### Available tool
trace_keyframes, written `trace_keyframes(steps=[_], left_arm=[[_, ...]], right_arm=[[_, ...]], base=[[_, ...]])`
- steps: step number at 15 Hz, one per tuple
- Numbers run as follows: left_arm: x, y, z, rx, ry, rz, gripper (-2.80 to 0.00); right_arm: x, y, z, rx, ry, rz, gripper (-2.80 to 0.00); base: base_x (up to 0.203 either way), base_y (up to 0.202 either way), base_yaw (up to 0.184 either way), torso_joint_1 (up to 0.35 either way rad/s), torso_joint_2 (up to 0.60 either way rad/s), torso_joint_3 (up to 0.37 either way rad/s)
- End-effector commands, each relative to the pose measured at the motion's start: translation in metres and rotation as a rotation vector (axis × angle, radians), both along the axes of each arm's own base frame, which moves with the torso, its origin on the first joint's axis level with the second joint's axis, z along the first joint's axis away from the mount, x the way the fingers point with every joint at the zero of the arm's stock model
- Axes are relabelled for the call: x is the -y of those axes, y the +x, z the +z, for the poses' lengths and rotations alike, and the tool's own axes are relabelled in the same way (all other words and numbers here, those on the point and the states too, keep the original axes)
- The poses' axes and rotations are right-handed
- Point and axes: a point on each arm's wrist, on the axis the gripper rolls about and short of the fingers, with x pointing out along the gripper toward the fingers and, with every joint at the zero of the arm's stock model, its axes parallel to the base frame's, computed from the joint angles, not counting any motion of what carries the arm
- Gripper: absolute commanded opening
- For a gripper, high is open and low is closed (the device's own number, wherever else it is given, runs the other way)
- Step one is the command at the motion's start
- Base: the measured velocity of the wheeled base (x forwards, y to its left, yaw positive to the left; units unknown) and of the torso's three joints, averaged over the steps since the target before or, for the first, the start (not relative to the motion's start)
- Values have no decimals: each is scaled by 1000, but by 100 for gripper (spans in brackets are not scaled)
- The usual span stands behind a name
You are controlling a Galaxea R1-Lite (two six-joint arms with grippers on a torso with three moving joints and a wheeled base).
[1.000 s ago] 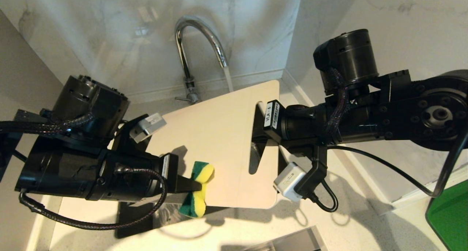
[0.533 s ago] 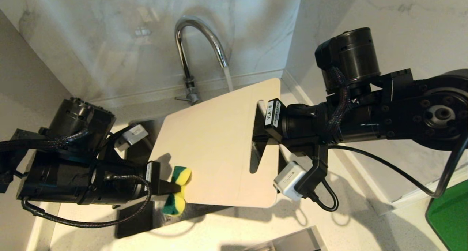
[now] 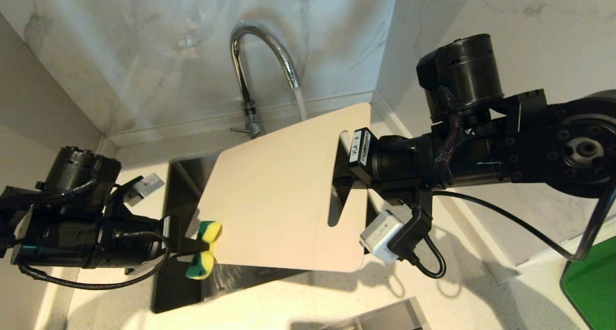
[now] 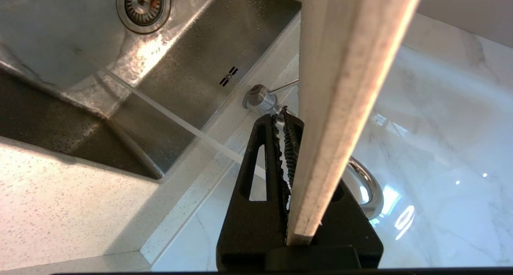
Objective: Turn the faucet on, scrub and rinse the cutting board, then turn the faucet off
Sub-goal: Scrub the cutting board underwater
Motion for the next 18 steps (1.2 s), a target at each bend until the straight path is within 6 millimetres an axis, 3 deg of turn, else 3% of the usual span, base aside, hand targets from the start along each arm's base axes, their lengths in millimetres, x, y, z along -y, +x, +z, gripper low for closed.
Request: trace_keyframes(steps=[1,7,11,18], left_arm=[[-21,8,-12,-34,2,49,-280],[-68,10,-36,-52,8,113,-280],[-86,8,-36,-43,-11,140,-280],[-96,18,34,173,-120,200,-280]], right_arm=[[1,-2,1,13,-5,8,-280],[3,-4,2,14,-4,7,-280],[3,-6,2,14,-4,9,-280],[12,-18,-14,-27,-44,-15,-280]], base=[[0,0,0,0,0,0],[0,0,0,0,0,0],[0,0,0,0,0,0],[0,0,0,0,0,0]])
